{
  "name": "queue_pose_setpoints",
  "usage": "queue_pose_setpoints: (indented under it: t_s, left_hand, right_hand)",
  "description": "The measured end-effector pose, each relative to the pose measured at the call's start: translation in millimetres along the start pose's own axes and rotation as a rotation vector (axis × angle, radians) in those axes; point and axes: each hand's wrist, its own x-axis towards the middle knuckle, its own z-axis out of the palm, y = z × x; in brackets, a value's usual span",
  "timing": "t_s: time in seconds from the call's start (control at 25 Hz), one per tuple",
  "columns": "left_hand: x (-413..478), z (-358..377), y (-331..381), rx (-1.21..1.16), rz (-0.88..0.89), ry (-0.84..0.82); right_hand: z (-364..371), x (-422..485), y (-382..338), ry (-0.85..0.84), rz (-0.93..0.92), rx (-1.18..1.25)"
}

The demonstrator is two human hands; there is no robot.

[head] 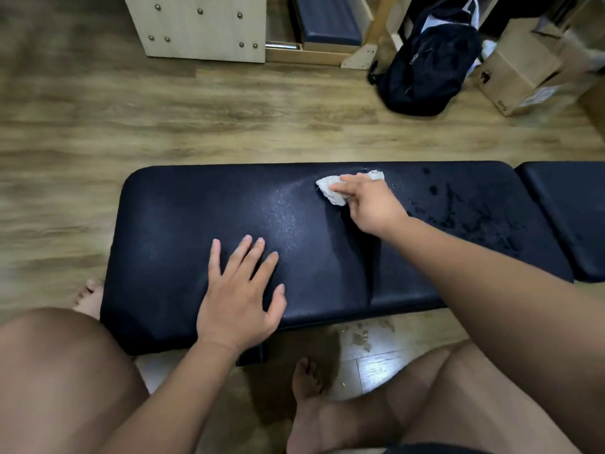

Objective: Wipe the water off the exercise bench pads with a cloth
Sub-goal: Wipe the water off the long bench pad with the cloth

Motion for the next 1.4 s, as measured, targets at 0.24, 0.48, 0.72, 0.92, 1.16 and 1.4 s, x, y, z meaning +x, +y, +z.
queue_pose_setpoints:
  t_s: [0.24,0.48,0.72,0.92,1.16,1.4]
  left_hand:
    - [1,-4,1,0.035,-0.006,-0.033]
    - [0,-3,2,0.066,-0.014,-0.04]
    - [-1,2,1,0.071,0.003,0.007]
    - [-1,4,2,0.063,0.01,0.044]
    - [-1,6,-2,0.067,0.02,0.039]
    - [-2,6,-2,0.051,0.018,0.07]
  right_hand:
    - [-5,2,-4,0.018,0.042,0.044]
    - [42,-134,-24,0.235,-0.013,0.175]
    - [55,-123,-18,0.31,0.012,0.184]
    - [26,-5,-8,0.259,0.106,0.119]
    - [-5,76,-5,0.149,0.181,0.038]
    - [0,27,-8,0.253,0.062,0.022]
